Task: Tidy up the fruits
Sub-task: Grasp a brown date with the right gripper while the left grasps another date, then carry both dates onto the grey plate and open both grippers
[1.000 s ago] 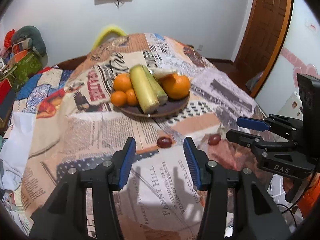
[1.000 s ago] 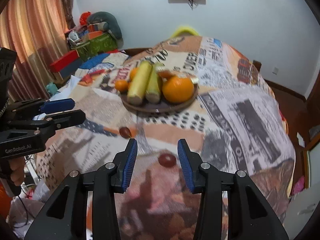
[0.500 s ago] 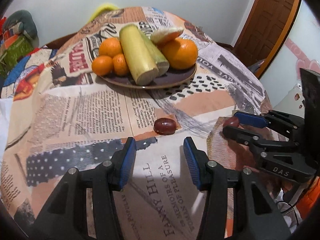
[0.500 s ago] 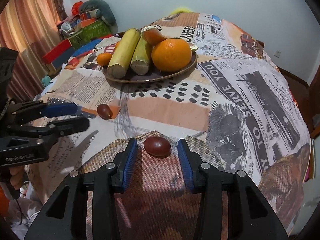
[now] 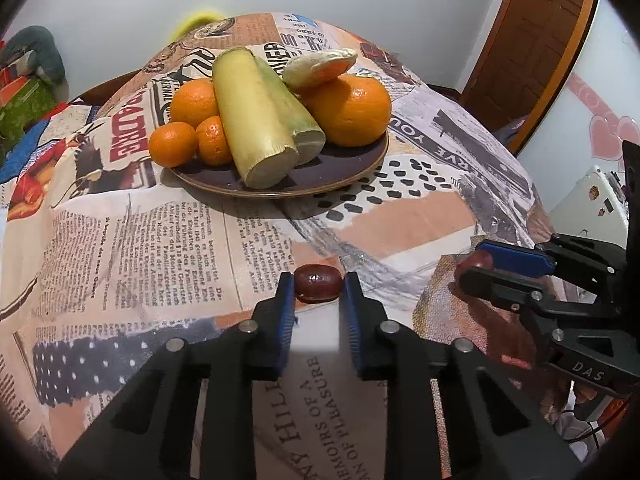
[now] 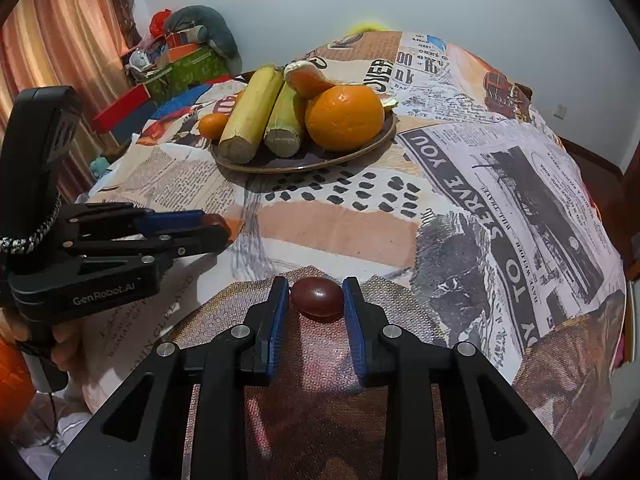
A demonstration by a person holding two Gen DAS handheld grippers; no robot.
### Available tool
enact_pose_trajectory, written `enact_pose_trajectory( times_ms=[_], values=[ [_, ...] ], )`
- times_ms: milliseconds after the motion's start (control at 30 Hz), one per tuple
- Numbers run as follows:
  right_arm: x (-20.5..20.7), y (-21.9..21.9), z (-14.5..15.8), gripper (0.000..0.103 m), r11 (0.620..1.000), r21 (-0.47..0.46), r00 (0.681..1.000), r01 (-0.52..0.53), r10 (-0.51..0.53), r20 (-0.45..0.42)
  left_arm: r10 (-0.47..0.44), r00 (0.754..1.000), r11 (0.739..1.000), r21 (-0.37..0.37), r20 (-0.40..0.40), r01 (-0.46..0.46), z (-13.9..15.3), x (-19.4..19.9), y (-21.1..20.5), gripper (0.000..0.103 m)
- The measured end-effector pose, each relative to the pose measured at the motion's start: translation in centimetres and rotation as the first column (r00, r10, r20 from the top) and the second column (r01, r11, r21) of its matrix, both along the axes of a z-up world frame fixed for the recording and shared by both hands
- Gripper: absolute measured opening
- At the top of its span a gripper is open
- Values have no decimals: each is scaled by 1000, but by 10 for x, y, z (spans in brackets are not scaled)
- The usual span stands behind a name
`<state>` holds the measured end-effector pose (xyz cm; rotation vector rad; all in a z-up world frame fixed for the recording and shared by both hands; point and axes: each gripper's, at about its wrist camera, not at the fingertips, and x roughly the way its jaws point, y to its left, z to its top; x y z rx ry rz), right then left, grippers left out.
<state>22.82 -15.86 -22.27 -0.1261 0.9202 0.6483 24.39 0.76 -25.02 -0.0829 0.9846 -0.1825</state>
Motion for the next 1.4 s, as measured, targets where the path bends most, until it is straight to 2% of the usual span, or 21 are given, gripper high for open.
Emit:
enact_pose_trajectory(
  times_ms=[333, 633, 967, 1400],
  values=[
    [9, 7, 22, 25, 1000, 28, 999, -5, 4, 47, 60, 996, 998, 9, 72, -60, 34, -7, 25, 23],
    [27, 27, 40, 25, 998, 61, 995, -35, 29, 95, 117, 983, 993, 10, 138, -120, 57, 3, 50, 23],
    [51, 47, 45, 25, 994, 89, 992, -60, 50, 117, 141, 980, 990, 1, 142, -143, 51, 27, 64, 24],
    [74, 66, 11, 25, 996, 35, 996, -85, 83, 38, 139, 987, 990, 1, 78, -140, 21, 53, 66, 23]
  ],
)
